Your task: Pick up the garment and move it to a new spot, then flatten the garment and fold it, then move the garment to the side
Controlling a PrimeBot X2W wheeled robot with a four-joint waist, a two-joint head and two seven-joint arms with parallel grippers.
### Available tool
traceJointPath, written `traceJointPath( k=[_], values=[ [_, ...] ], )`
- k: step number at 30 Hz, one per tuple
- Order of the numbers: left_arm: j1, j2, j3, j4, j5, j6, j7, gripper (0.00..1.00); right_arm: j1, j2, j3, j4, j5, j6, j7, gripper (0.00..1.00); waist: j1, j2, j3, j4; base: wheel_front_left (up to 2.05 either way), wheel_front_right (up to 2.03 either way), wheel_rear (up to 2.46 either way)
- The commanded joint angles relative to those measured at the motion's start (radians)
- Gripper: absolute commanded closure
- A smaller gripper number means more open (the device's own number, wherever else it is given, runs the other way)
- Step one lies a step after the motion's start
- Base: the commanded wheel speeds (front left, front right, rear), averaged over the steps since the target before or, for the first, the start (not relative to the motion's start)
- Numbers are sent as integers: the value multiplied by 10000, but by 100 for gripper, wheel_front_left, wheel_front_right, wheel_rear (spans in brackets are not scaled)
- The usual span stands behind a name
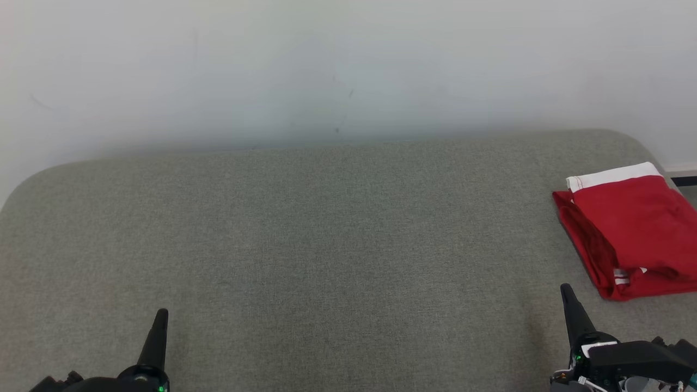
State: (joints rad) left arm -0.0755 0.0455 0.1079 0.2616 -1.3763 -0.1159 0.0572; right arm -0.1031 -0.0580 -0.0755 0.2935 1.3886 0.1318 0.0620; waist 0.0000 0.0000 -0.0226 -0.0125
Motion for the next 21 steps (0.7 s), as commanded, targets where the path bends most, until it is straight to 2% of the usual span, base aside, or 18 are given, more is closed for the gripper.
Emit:
traceJointPath(
  k=[1,21],
  values=[
    [-188,56,31,-89,-226,-80,51,100,-145,18,-55,-100,192,-15,60,100,0,0,8,5,0,0,0],
    [-374,68,75,-123,-1730,-153,445,100,-148,68,-319,-372,1658,-19,415,100,0,0,160,85,0,0,0]
  ],
)
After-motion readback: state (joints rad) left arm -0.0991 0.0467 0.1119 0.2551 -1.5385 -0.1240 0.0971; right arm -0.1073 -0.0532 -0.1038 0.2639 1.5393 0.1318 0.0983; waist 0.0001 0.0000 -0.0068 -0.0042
